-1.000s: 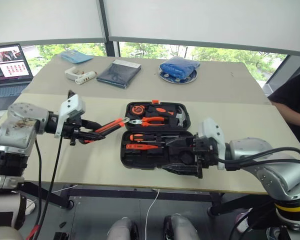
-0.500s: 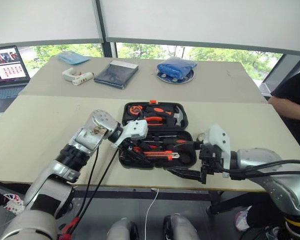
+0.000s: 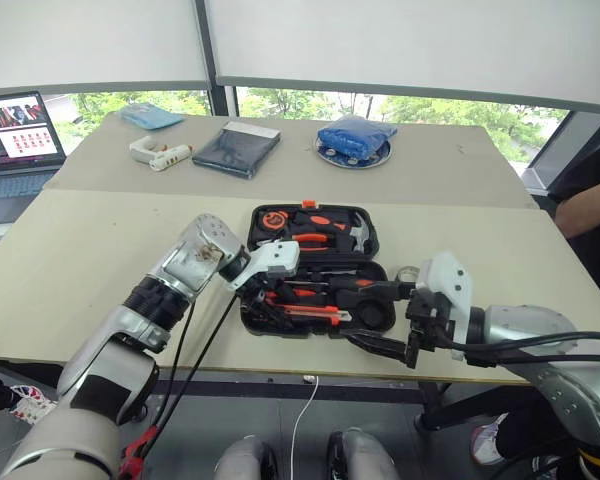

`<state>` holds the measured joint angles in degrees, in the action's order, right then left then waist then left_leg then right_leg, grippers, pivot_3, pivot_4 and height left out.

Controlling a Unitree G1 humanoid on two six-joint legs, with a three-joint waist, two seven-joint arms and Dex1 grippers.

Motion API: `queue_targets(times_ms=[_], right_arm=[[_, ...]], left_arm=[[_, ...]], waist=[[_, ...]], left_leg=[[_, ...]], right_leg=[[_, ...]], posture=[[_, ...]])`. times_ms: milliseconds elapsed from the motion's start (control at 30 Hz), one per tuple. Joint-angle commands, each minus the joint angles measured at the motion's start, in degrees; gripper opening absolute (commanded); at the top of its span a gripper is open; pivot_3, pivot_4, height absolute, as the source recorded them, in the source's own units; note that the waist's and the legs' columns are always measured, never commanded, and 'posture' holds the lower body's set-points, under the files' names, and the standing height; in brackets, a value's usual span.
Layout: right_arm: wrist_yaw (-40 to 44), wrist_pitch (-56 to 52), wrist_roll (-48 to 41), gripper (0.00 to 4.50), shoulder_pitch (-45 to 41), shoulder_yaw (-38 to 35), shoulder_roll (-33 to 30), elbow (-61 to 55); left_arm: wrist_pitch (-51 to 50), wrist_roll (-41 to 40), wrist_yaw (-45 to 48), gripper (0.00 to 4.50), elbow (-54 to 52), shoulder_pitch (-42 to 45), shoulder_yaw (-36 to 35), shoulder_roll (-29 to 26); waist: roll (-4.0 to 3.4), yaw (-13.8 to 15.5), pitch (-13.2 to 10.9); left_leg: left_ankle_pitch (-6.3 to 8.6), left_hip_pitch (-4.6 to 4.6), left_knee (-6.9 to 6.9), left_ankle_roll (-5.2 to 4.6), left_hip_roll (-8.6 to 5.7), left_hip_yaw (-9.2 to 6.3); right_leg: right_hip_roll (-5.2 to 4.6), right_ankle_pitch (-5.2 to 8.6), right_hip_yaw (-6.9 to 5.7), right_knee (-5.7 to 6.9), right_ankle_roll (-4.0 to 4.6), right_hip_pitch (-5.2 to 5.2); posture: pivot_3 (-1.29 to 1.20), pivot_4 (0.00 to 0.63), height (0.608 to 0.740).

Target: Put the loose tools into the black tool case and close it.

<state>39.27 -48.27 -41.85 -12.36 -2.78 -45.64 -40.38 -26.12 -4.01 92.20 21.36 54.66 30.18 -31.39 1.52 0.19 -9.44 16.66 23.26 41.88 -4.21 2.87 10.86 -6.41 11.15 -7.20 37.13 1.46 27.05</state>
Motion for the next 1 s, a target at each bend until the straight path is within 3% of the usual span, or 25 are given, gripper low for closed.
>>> queue_targets(times_ms=[33, 67, 267, 367, 433, 467, 500, 533, 733, 1000], right_arm=[[0.0, 0.4, -0.7, 4.50, -0.4, -1.3, -0.2, -0.9], [0.0, 0.4, -0.6, 4.50, -0.6, -1.2, -0.1, -0.6], [0.4, 0.7, -0.4, 4.50, -1.9, -0.6, 0.2, 0.6], [0.6, 0.8, -0.3, 4.50, -2.2, -0.4, 0.3, 1.1], [0.9, 0.9, -0.2, 4.50, -2.3, -0.3, 0.2, 1.4], [1.0, 0.9, -0.1, 4.50, -2.4, -0.2, 0.2, 1.5], [1.1, 1.0, 0.0, 4.50, -2.4, -0.1, 0.2, 1.5], [1.2, 1.0, 0.1, 4.50, -2.4, -0.1, 0.2, 1.6], [1.1, 0.8, -0.1, 4.50, -2.4, -0.3, 0.6, 1.8], [-1.0, -0.3, -1.2, 4.50, -2.2, -1.6, 2.1, 2.0]], left_arm=[[-3.2, -1.9, 0.3, 4.17, -2.6, 0.8, -0.6, -1.0], [-2.9, -1.7, 0.3, 4.43, -2.6, 0.8, -0.9, -1.1], [-2.4, -3.6, -3.2, 4.43, -2.3, 1.0, -5.2, 0.5], [-0.2, -4.0, -5.1, 3.83, -1.2, 0.8, -7.4, 1.2], [1.1, -3.9, -4.1, 3.02, -0.9, 0.3, -7.4, 1.0], [2.0, -3.8, -3.3, 2.98, -1.1, -0.2, -7.2, 0.8], [2.6, -3.8, -2.7, 2.30, -1.5, -0.6, -6.9, 0.6], [3.0, -3.6, -2.2, 2.20, -1.9, -1.0, -6.6, 0.4], [5.4, -1.7, -0.4, 0.02, -2.6, -2.4, -4.5, 0.3], [16.5, 7.6, -6.5, 0.02, 2.3, -6.1, 0.9, 1.4]], waist=[[0.00, 0.0, 0.0], [0.00, 0.1, 0.0], [0.00, 0.5, 0.0], [0.00, 0.5, 0.0], [0.00, 0.5, 0.0], [0.00, 0.4, 0.0], [0.00, 0.4, 0.0], [0.00, 0.4, 0.0], [0.00, 0.4, 0.0], [-0.05, 0.5, 0.1]], left_leg=[[0.00, 0.00, 0.00, -0.01, 0.00, -0.01], [0.00, 0.00, 0.00, -0.01, -0.01, 0.00], [0.03, 0.04, 0.08, -0.08, -0.04, -0.02], [0.04, 0.04, 0.07, -0.09, -0.03, -0.04], [0.04, 0.05, 0.07, -0.08, -0.03, -0.03], [0.04, 0.05, 0.07, -0.09, -0.04, -0.03], [0.03, 0.05, 0.07, -0.08, -0.04, -0.03], [0.03, 0.04, 0.07, -0.08, -0.04, -0.02], [0.03, 0.05, 0.07, -0.08, -0.04, -0.02], [0.05, -0.09, 0.08, -0.11, -0.06, -0.03]], right_leg=[[0.00, 0.00, 0.00, -0.01, 0.00, 0.00], [-0.01, 0.00, 0.01, -0.01, 0.00, 0.00], [-0.04, -0.02, 0.01, -0.02, -0.04, -0.01], [-0.03, -0.02, 0.01, -0.03, -0.04, -0.01], [-0.02, -0.02, 0.00, -0.03, -0.04, -0.01], [-0.02, -0.02, 0.00, -0.04, -0.04, -0.01], [-0.02, -0.02, -0.02, -0.04, -0.04, -0.01], [-0.02, -0.02, -0.01, -0.04, -0.04, -0.01], [-0.03, -0.02, -0.02, -0.04, -0.04, -0.01], [-0.06, -0.04, -0.01, -0.06, -0.04, -0.18]], posture=[[0.00, 0.150, 0.718], [0.00, 0.150, 0.718], [0.00, 0.150, 0.718], [0.00, 0.150, 0.718], [0.00, 0.150, 0.718], [0.00, 0.150, 0.718], [0.00, 0.150, 0.718], [0.00, 0.150, 0.718], [0.00, 0.150, 0.718], [0.00, 0.150, 0.718]])
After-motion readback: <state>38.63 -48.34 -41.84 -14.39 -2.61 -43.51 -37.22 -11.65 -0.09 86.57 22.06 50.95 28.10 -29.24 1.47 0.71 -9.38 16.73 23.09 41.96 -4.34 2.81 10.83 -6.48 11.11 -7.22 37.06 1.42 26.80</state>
